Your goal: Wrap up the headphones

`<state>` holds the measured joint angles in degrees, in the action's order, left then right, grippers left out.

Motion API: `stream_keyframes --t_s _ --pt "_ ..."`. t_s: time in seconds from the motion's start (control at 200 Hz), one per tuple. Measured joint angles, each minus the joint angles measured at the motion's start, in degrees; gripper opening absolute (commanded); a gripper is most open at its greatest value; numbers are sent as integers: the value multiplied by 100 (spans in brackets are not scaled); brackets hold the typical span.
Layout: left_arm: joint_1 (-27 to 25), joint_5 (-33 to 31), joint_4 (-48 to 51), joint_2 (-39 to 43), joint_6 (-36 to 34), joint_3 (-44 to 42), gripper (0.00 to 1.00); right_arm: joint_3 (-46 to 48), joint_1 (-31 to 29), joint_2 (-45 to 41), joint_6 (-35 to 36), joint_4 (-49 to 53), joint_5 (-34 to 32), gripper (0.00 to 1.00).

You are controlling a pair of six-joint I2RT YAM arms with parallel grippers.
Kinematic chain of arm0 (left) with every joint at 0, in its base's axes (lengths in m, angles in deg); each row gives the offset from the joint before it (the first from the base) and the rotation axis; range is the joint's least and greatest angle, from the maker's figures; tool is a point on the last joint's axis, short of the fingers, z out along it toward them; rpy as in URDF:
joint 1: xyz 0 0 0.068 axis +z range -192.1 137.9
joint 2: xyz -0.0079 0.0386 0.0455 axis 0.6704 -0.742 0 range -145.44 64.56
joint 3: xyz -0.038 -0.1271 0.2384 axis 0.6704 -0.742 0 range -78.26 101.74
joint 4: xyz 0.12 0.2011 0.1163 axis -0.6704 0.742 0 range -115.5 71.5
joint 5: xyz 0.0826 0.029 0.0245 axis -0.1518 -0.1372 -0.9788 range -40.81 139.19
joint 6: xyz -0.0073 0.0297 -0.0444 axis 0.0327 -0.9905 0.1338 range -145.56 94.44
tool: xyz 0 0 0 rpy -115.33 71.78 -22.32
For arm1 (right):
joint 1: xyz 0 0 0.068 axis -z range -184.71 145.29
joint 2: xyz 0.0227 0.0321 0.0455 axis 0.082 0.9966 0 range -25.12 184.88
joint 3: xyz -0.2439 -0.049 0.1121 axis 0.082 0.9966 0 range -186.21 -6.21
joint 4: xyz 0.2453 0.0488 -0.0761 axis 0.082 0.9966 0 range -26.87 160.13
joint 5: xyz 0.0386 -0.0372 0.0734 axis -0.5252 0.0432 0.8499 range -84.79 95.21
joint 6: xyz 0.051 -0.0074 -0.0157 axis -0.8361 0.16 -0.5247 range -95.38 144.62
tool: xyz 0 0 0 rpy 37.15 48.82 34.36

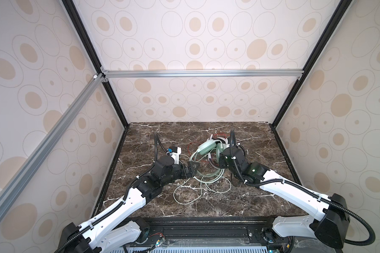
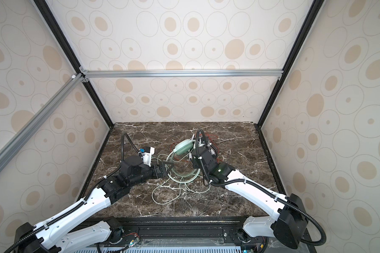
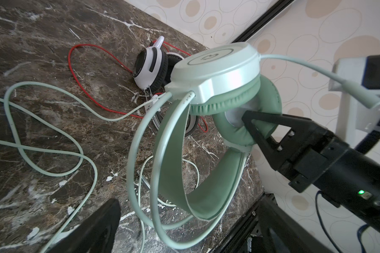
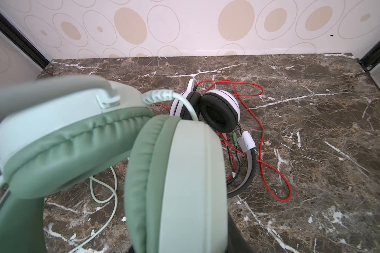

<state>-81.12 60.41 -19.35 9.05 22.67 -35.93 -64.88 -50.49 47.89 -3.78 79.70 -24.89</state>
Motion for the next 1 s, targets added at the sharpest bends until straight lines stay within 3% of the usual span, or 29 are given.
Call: stream_keyframes --t_s 0.215,0.54,1.0 --pt "42 -317 232 461 157 -7 98 -74 -127 297 -17 -245 -382 17" --pt "50 -254 1082 -599 586 326 98 -498 -837 1003 278 -966 -1790 17" --pt "50 -522 1397 -1220 1543 713 98 -507 -966 1003 212 -1193 -2229 17"
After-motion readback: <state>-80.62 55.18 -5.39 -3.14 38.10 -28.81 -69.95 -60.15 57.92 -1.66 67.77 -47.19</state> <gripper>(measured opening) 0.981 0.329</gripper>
